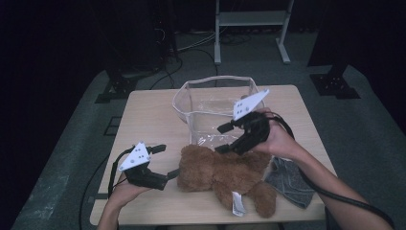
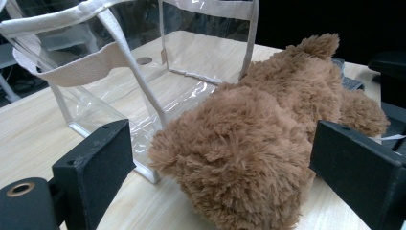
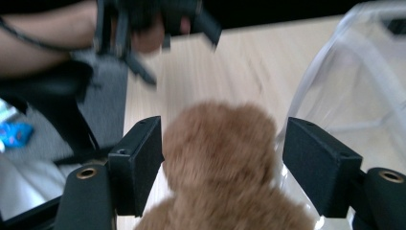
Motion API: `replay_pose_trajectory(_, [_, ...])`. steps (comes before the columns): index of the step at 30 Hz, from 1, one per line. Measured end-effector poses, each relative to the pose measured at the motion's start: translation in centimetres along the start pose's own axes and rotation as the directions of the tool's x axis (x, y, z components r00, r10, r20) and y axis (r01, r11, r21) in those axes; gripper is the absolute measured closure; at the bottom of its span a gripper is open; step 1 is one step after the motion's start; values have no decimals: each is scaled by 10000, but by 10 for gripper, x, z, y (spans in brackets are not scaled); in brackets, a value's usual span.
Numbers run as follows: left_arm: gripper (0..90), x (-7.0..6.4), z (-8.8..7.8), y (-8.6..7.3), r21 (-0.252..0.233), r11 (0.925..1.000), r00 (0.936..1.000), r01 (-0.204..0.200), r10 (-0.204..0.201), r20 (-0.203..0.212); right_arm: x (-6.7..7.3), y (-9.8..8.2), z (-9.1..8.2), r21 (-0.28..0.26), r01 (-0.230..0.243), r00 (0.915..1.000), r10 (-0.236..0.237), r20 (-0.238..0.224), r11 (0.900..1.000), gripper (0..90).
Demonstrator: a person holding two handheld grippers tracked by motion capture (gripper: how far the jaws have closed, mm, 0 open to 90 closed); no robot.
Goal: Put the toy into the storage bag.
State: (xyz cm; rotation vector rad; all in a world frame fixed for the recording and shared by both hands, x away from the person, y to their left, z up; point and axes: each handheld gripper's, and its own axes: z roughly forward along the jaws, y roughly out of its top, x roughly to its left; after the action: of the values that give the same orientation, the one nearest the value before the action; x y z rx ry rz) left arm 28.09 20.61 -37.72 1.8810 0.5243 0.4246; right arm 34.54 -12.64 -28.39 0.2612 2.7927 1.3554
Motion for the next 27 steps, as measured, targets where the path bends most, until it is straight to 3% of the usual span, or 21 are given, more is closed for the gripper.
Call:
replay_pose_trajectory(5, [64,0,1,0,56,10000,10000,-37,37,23,4,-30,24,789,-113,9999,118,-54,9968,259])
replay_pose_trajectory(8, [64,1,0,-1,79,10000,10000,14,-14,3,3,-38,32,1019,-33,10000,40,-67,9948,257])
replay_pose_trajectory(9, [64,1,0,-1,40,10000,10000,84,-84,22,2,-44,40,1328,12,9999,-30,135,9911,233])
replay_pose_trajectory(14, [64,2,-1,-1,76,10000,10000,50,-51,22,-3,-59,56,1681,-206,9997,186,137,9856,222])
replay_pose_trajectory(17, [64,3,-1,-2,-4,9999,9999,147,-147,28,-3,-70,64,2018,-208,9992,133,382,9792,202])
replay_pose_trajectory(23, [65,3,-2,-1,26,9999,9999,156,-156,56,-4,-83,69,1733,-360,9988,298,383,9842,188])
replay_pose_trajectory(27, [64,3,-2,-1,50,9999,9999,133,-133,22,-2,-87,71,1904,-295,9982,189,572,9813,166])
